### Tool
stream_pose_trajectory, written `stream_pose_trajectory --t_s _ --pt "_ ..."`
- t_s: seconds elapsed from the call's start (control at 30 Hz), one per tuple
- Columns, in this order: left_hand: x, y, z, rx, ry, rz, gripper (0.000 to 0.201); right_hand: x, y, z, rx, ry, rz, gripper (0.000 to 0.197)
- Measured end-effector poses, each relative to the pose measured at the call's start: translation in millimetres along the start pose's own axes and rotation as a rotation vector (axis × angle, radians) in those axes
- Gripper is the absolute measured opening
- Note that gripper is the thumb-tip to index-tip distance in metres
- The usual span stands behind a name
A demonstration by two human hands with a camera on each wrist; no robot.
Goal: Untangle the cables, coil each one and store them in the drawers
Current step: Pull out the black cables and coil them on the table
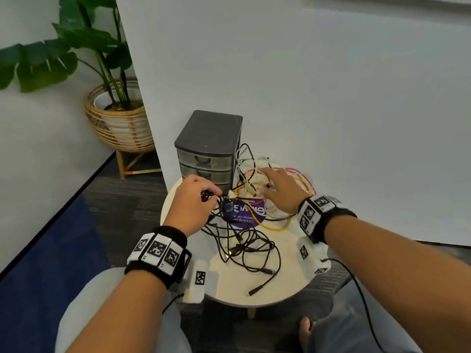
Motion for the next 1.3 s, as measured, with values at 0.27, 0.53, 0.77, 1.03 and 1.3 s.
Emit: stream_pose_trajectory --t_s 0.27,0.53,0.77,1.03,1.3 --pt "4.7 1.0 -2.6 -0.015 0.014 0.02 0.032 -2.7 11.3 6.2 0.132 -0.017 -0.094 0.051" --pt "3.7 3.5 0.0 -0.096 0.047 0.008 0.042 -36.8 54.8 49.4 0.16 0.103 -0.174 0.016" --pt "5.4 -3.8 1.7 -0.02 0.051 0.009 0.04 -23.1 11.6 69.6 -0.566 0.014 0.071 0.028" --pt "5.8 -3.0 1.2 0.025 0.129 -0.016 0.044 -3.7 -14.3 80.0 -0.488 0.018 -0.072 0.032" --pt "-16.2 -6.5 0.4 -0.196 0.364 -0.184 0.034 6.1 18.8 86.4 -0.268 0.052 -0.584 0.009"
Point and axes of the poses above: each hand's wrist, its own z-axis away from the middle knuckle, its own y-axis out of the back of the hand, x = y × z, the point moved 1 cm from there along -z, towards the middle knuckle, and after that the axes turned 9 degrees about z, right-handed, at the moved point
